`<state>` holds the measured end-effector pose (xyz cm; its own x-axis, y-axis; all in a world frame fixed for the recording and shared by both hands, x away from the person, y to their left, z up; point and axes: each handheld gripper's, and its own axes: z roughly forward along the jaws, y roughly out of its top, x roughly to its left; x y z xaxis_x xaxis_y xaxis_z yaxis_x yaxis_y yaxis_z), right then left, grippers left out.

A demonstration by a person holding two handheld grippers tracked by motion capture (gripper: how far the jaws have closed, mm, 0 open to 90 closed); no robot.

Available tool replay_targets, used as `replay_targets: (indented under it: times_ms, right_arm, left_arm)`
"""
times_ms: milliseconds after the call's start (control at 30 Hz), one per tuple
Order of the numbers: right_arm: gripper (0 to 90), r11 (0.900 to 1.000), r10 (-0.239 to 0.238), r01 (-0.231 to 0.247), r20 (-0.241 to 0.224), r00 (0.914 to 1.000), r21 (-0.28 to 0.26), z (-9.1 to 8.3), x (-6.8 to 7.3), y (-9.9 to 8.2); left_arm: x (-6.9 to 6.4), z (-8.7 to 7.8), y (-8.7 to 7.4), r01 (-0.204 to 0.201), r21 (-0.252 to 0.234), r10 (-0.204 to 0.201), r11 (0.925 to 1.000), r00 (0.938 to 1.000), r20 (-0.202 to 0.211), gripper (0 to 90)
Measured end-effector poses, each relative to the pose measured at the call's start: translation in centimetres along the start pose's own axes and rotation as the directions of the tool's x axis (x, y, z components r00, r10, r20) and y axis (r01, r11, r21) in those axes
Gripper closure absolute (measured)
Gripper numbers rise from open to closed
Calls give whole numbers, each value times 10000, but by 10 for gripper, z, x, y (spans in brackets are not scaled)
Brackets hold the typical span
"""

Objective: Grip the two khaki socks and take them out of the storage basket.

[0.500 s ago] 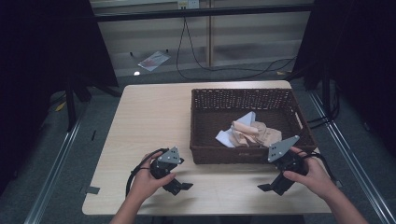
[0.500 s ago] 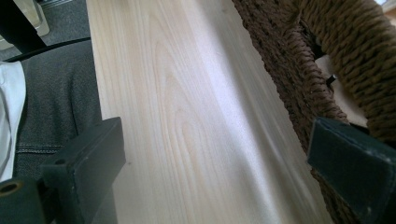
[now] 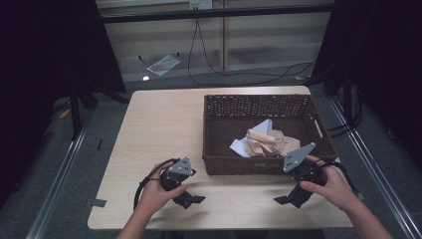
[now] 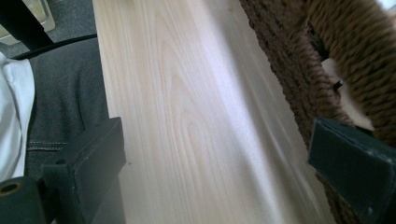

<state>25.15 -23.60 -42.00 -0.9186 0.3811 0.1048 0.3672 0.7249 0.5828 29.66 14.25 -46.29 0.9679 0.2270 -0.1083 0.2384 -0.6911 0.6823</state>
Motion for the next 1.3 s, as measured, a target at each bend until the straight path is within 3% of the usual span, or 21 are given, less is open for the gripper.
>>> replay_targets:
  times_ms: [667,867,1067,1300]
  right_arm:
    - [44,9977,38,-6,-474,9989,676,-25,-6,26]
    - [44,9957,179,-145,-365,9992,912,-34,-9,36]
    - [40,9972,385,-371,-215,9990,648,-41,-19,46]
    - [38,9927,1062,-1066,113,9943,566,-42,-45,54]
  left_arm:
    - [0,1,-1,113,-30,-113,9999,9999,52,38]
    - [0,1,-1,143,5,-143,9999,9999,76,38]
    - [-1,2,-1,158,-63,-157,9999,9999,59,38]
    - [0,1,-1,98,17,-98,10000,9999,57,38]
